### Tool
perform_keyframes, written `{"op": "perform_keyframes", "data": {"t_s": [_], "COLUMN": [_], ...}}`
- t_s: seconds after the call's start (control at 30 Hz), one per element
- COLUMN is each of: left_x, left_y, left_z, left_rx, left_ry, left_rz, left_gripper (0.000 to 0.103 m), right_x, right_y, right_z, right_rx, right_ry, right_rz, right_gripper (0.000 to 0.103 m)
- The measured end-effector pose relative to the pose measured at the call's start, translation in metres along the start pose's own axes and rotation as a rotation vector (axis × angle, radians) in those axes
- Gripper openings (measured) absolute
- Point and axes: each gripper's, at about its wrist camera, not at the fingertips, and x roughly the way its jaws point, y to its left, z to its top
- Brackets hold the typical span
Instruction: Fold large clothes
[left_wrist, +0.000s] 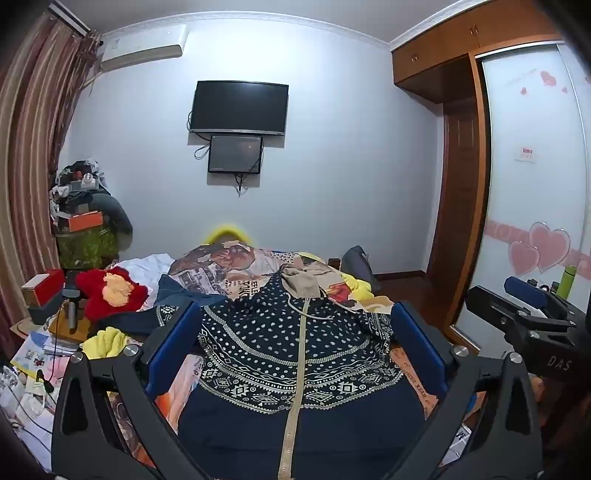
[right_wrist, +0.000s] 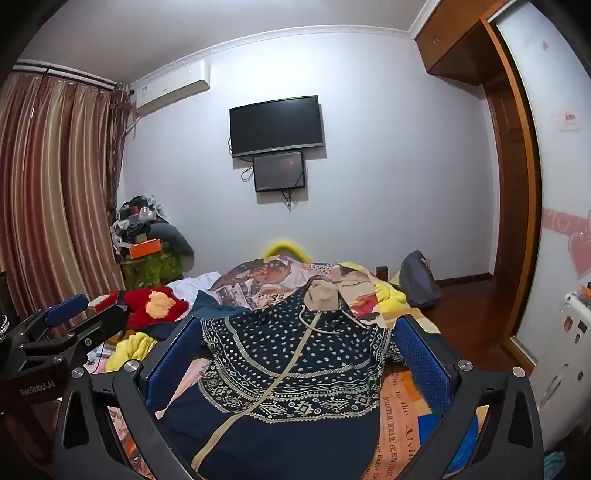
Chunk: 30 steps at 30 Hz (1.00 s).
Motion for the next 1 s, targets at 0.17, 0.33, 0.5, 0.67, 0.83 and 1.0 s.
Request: {"op": "perform_keyframes", "data": {"t_s": [0.17, 0.33, 0.5, 0.67, 0.83, 1.0], "left_x": [0.001, 0.006, 0.008, 0.005, 0.005, 0.007], "left_y": [0.002, 0.0, -0.002, 0.001, 0.001, 0.003], "left_z": [0.001, -0.004, -0.004, -0.004, -0.005, -0.007], "left_rx": [-0.003, 0.005, 0.011, 0.007, 0.007, 0.001], "left_ry": [0.018, 0.023, 0.023, 0.017, 0.018, 0.02], "left_rz": [0.007, -0.001, 0.001, -0.001, 0.001, 0.002], "left_gripper": [0.103, 0.103, 0.103, 0.103, 0.103, 0.103], "right_x": [0.001, 0.003, 0.002, 0.004, 0.003, 0.005], "right_y": [0.0, 0.001, -0.001, 0.0, 0.001, 0.001], "right_z": [-0.001, -0.002, -0.004, -0.003, -0.005, -0.002], "right_rx": [0.0, 0.0, 0.005, 0.007, 0.004, 0.005], "right_ry": [-0.003, 0.0, 0.001, 0.003, 0.003, 0.007], "right_rz": [-0.002, -0.005, 0.0, 0.001, 0.0, 0.002], "right_gripper": [0.103, 0.103, 0.103, 0.103, 0.103, 0.103]}}
